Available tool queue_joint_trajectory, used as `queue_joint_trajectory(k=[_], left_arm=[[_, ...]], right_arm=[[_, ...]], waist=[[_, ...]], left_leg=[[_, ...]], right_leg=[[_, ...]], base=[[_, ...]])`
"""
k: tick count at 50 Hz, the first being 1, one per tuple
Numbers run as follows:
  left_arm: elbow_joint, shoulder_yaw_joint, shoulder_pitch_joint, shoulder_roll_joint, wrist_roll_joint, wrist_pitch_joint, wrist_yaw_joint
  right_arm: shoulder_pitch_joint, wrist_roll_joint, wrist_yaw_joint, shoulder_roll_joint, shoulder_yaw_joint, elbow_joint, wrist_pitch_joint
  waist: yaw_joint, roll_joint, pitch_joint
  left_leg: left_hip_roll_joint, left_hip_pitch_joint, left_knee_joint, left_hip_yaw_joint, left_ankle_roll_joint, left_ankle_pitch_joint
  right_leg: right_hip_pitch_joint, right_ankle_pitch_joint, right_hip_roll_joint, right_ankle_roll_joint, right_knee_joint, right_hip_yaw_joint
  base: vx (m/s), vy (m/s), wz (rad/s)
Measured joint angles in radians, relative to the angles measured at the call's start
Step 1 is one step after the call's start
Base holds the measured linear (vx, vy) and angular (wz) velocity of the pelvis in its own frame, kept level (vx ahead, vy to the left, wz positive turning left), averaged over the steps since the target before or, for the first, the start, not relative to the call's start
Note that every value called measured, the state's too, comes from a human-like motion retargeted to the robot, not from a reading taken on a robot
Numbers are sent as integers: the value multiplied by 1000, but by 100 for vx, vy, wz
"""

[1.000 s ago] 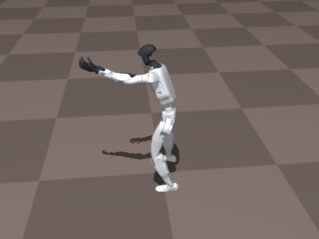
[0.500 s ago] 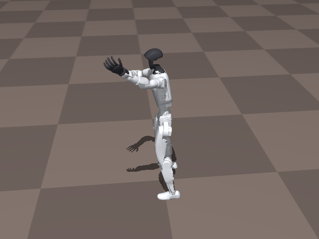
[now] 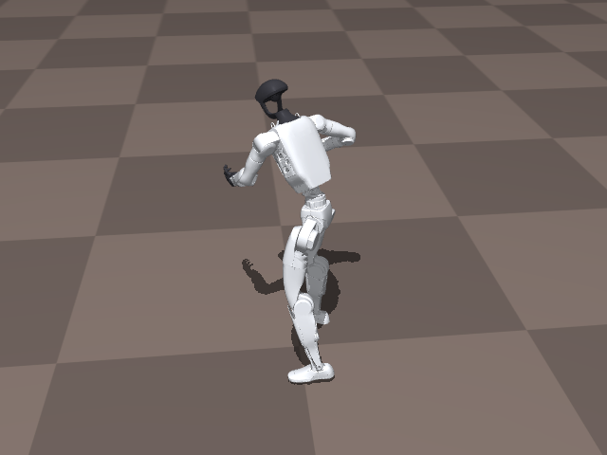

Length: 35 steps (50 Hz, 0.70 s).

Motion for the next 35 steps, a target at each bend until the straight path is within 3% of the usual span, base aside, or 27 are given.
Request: queue_joint_trajectory(k=[3,5,11,18,20,25,27,30,35], left_arm=[[23,-59,78,-118,48,20,-23],[26,-83,134,-219,-36,-15,31],[65,-253,261,-349,116,3,-26],[56,-342,339,-361,248,55,-90],[68,-331,377,-349,265,57,-80],[132,-304,372,-277,227,28,-41],[133,-298,314,-214,217,20,-41],[70,-273,218,-76,200,6,-36],[-194,-240,-29,224,-25,-10,-78]], right_arm=[[118,4,2,-1,-12,-3,-14],[185,13,-22,-1,-9,-8,-21],[313,24,-24,-69,24,-64,-53],[320,35,-33,-104,96,-106,-51],[299,53,-38,-119,122,-118,-64],[200,55,-35,-139,176,-133,-68],[174,46,-27,-125,176,-129,-60],[172,32,-27,-93,145,-120,-57],[214,40,-20,-15,63,-121,-59]], waist=[[-75,-58,35],[-119,-96,46],[-236,-179,60],[-254,-199,60],[-240,-193,60],[-190,-127,60],[-161,-88,60],[-114,-34,60],[48,41,60]], left_leg=[[19,-50,79,57,7,-24],[28,-92,128,94,24,-40],[124,-260,309,154,35,-109],[242,-511,549,154,31,-184],[290,-555,622,125,7,-185],[267,-626,654,66,-24,-191],[203,-621,615,55,-24,-201],[120,-563,542,10,-24,-181],[35,-338,392,-41,-24,-146]], right_leg=[[-44,38,12,14,-37,63],[-85,66,17,30,-61,106],[-208,158,79,36,-137,184],[-392,211,140,36,-137,234],[-394,208,172,36,-137,209],[-398,213,146,36,-137,157],[-388,214,90,36,-135,148],[-301,198,31,36,-135,80],[-91,144,-11,36,-104,-15]], base=[[-13,1,-109],[-14,5,-102],[-16,2,-85],[-19,11,-57],[-13,8,-22],[-15,18,50],[-11,24,127],[0,18,149],[14,5,104]])
